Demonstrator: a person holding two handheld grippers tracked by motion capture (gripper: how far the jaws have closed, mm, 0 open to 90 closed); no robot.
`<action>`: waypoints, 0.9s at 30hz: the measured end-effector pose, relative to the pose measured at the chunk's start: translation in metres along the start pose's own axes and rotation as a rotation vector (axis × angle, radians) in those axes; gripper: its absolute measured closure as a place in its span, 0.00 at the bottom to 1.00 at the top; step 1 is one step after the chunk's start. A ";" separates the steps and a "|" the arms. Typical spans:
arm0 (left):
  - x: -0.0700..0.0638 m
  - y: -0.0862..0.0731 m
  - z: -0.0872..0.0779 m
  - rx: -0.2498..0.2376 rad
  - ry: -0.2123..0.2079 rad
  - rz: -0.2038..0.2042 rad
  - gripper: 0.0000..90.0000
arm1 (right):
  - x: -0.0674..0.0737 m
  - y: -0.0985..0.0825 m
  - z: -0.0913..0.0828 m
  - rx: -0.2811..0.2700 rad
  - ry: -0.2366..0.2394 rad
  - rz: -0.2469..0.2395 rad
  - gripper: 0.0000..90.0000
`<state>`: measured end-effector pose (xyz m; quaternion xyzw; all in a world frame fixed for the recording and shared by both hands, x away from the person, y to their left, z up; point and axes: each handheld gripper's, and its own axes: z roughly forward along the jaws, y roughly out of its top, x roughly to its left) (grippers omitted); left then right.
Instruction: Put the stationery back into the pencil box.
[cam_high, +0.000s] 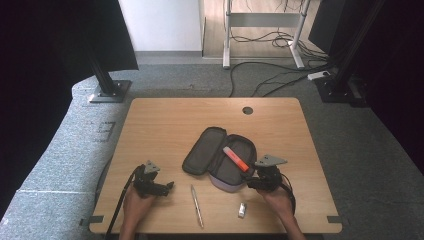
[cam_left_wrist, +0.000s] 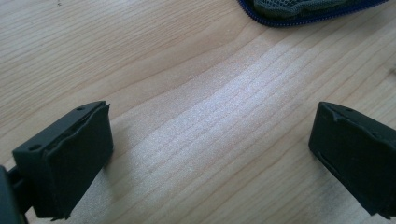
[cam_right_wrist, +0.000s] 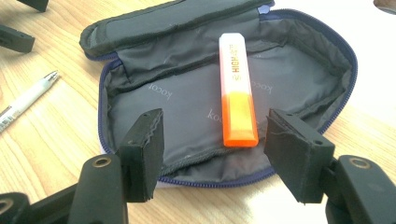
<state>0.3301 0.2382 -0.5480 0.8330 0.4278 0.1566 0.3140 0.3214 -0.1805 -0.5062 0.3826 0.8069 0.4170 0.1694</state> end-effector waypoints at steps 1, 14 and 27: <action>0.000 0.000 0.000 0.000 0.000 0.000 0.00 | 0.000 -0.001 -0.001 -0.002 0.000 0.002 0.41; 0.000 0.000 0.000 0.000 0.000 0.000 0.00 | 0.009 -0.011 -0.013 -0.015 -0.005 0.005 0.42; 0.000 0.000 0.000 0.000 0.000 0.000 0.00 | 0.018 -0.027 -0.019 0.002 0.016 0.006 0.44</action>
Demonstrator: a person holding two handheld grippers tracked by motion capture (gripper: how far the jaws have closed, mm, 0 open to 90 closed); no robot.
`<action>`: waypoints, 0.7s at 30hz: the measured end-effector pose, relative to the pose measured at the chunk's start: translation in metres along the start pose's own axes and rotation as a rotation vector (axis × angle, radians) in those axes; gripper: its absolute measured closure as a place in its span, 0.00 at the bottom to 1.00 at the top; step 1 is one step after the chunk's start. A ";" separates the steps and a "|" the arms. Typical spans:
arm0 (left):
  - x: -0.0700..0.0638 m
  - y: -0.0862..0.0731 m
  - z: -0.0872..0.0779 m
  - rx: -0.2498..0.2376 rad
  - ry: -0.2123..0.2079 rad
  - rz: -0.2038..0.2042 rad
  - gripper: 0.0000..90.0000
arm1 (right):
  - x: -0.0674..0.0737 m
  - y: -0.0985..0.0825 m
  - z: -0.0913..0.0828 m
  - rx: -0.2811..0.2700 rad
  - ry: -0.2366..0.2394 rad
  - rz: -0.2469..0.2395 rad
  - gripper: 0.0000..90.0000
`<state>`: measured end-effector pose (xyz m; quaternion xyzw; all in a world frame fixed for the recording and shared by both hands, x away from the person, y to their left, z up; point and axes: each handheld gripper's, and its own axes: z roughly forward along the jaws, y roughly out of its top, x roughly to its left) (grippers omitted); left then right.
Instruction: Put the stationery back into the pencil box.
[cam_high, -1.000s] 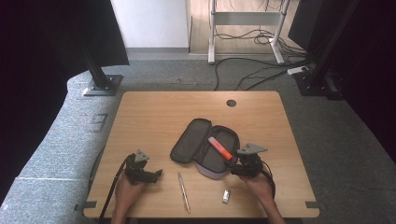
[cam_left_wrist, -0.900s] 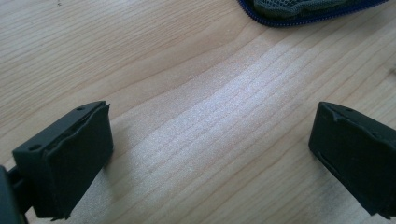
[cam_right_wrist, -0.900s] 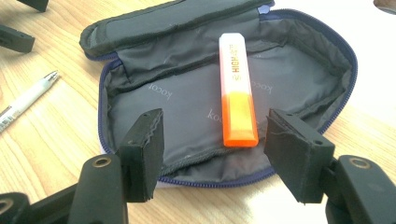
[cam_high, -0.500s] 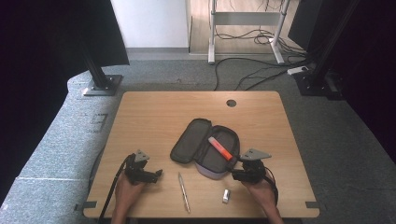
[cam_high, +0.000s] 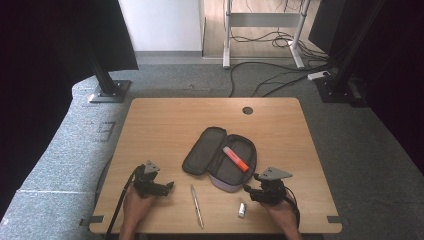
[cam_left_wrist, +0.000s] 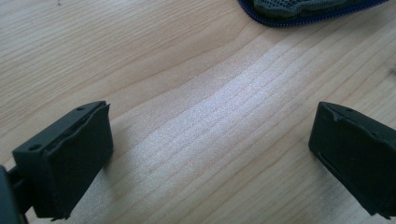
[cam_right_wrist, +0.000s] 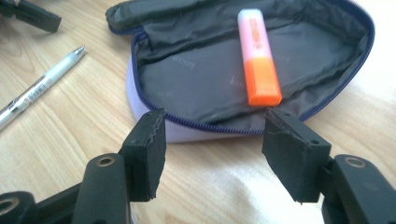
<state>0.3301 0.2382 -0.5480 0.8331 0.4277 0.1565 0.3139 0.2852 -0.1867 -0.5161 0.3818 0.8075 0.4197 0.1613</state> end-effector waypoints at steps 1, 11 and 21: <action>0.000 0.000 0.000 0.000 0.000 0.000 0.00 | 0.000 -0.002 0.000 0.001 0.001 -0.001 0.44; 0.000 0.000 0.000 0.000 0.000 0.000 0.00 | 0.010 -0.015 -0.005 0.007 0.026 -0.002 0.48; 0.000 0.000 0.000 0.000 0.000 0.000 0.00 | 0.026 -0.028 -0.006 0.040 0.080 -0.005 0.49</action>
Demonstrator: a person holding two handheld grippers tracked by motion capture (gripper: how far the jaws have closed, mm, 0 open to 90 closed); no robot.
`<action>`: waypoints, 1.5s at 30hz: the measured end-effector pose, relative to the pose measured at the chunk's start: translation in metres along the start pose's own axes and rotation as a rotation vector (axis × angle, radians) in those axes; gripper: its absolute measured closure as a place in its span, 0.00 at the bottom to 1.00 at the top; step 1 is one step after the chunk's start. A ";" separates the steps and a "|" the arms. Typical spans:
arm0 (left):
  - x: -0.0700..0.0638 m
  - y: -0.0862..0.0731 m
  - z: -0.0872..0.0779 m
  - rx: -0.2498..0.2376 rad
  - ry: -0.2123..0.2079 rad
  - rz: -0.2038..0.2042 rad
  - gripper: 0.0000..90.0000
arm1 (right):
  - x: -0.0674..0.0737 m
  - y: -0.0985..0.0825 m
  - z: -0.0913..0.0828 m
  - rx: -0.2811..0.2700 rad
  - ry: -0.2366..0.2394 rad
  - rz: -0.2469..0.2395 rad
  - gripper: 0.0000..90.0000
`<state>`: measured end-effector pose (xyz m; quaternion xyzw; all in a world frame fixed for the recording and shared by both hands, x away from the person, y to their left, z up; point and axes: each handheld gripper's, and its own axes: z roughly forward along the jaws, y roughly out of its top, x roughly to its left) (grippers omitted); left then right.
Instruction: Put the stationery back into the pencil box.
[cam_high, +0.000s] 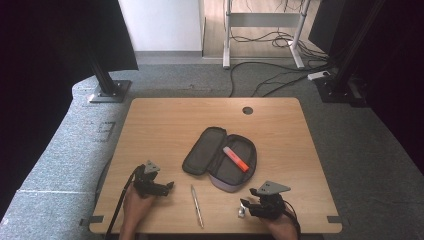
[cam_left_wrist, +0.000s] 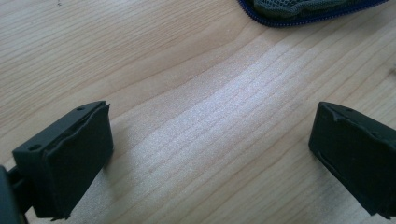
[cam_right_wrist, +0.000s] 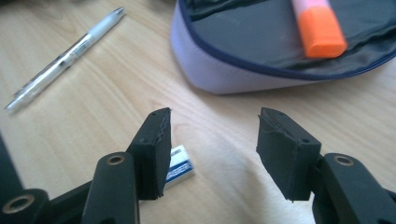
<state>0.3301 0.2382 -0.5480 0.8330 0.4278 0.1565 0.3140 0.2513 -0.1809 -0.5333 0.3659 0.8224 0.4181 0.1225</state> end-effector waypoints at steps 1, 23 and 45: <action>0.000 0.000 0.000 0.000 0.000 0.000 0.00 | 0.002 -0.001 0.000 0.001 0.006 -0.002 0.49; 0.000 0.000 0.000 0.000 0.000 0.000 0.00 | 0.023 -0.014 0.005 0.074 0.006 -0.055 0.47; 0.000 0.000 0.000 0.000 0.000 0.000 0.00 | 0.018 -0.015 0.004 0.081 -0.009 -0.077 0.80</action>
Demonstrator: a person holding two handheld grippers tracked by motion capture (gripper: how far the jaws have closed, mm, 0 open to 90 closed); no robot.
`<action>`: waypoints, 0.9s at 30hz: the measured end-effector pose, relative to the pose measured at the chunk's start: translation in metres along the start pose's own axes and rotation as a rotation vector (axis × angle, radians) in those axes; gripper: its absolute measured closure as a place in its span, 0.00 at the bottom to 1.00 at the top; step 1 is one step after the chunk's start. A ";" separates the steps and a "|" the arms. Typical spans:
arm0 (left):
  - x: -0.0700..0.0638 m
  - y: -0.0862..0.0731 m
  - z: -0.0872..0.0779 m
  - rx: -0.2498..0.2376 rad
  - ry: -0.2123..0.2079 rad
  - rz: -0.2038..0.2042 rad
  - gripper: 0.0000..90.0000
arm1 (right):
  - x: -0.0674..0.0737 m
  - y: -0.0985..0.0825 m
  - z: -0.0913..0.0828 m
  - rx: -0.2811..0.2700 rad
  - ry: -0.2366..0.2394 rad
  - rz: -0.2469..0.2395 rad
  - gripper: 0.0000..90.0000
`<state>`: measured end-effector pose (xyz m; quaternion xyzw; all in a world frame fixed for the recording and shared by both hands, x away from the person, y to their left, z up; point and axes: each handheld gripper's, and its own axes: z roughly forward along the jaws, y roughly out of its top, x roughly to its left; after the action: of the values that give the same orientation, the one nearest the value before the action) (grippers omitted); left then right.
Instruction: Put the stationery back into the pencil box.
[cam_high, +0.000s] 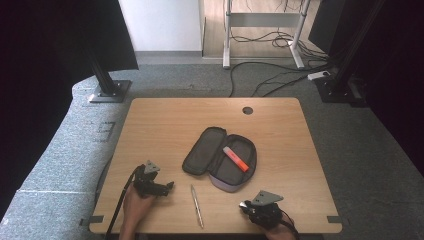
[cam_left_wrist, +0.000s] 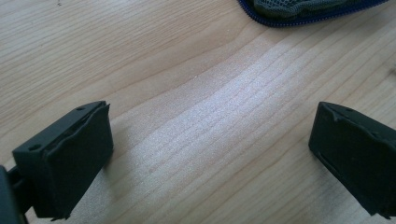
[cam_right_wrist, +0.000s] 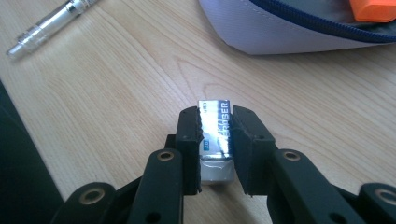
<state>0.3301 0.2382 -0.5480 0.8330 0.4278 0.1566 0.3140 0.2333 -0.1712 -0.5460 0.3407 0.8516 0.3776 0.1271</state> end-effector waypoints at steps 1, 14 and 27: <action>0.000 0.000 0.000 0.000 0.000 0.000 0.00 | 0.000 0.000 0.000 -0.001 0.004 0.003 0.80; 0.000 0.000 0.000 0.000 0.000 0.000 0.00 | -0.002 0.009 -0.006 -0.024 0.010 0.001 0.80; 0.000 0.000 0.000 0.000 0.000 0.000 0.00 | 0.000 0.006 0.003 -0.003 0.028 -0.006 0.80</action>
<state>0.3301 0.2382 -0.5481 0.8330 0.4277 0.1566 0.3141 0.2381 -0.1662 -0.5437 0.3325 0.8539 0.3830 0.1169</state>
